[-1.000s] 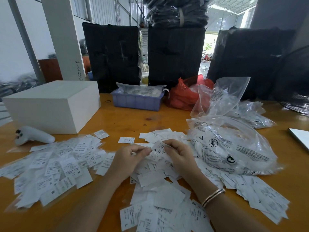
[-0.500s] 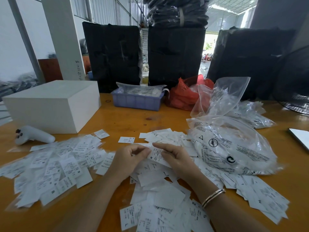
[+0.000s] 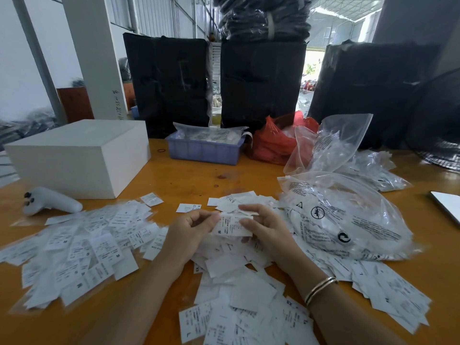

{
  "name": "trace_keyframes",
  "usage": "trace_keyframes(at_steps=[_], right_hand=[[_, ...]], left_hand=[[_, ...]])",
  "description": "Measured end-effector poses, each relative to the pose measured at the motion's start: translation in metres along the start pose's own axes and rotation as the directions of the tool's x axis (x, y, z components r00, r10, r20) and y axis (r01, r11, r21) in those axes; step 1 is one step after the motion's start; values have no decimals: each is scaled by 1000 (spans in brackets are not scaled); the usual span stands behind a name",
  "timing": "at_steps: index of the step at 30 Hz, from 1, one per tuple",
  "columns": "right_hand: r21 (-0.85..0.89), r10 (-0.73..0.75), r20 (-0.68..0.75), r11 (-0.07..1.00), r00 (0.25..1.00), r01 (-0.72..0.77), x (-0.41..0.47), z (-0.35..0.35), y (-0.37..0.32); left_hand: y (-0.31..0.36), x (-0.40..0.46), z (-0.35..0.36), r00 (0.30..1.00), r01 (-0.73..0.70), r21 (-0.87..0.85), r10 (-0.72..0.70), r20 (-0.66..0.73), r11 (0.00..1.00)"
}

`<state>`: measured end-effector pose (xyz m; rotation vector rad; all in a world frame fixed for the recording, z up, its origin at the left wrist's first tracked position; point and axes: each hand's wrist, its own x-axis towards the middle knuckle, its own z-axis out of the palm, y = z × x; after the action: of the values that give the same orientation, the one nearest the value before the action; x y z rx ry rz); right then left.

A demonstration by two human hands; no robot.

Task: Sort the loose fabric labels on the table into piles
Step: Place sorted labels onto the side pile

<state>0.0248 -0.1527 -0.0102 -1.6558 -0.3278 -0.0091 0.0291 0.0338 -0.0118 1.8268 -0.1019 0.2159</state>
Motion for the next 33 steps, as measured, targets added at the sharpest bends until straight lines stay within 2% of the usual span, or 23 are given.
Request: trace_keyframes(at_steps=[3,7,12,20,25,33], right_hand=[[-75,24,-4,997,1000,-24,1,3,1],[68,-64,-183,995,981,77,3,-1,1],[38,-128,-238,989,963,142,2,0,1],[-97,-140,-183,988,973,124,2,4,1],[-84,-170,-250,985,953,153,2,1,1],[-180,-145,-100,976,984,125,0,5,0]], left_hand=[[3,-2,0,1000,24,-59,-24,-3,998],[3,-1,1,1000,27,-21,-26,12,999],[4,-2,1,999,14,4,-14,33,1000],[2,-2,3,999,4,14,-4,32,1000],[2,-1,1,999,-6,17,6,31,1000],[2,-2,2,1000,25,-8,-25,9,1000]])
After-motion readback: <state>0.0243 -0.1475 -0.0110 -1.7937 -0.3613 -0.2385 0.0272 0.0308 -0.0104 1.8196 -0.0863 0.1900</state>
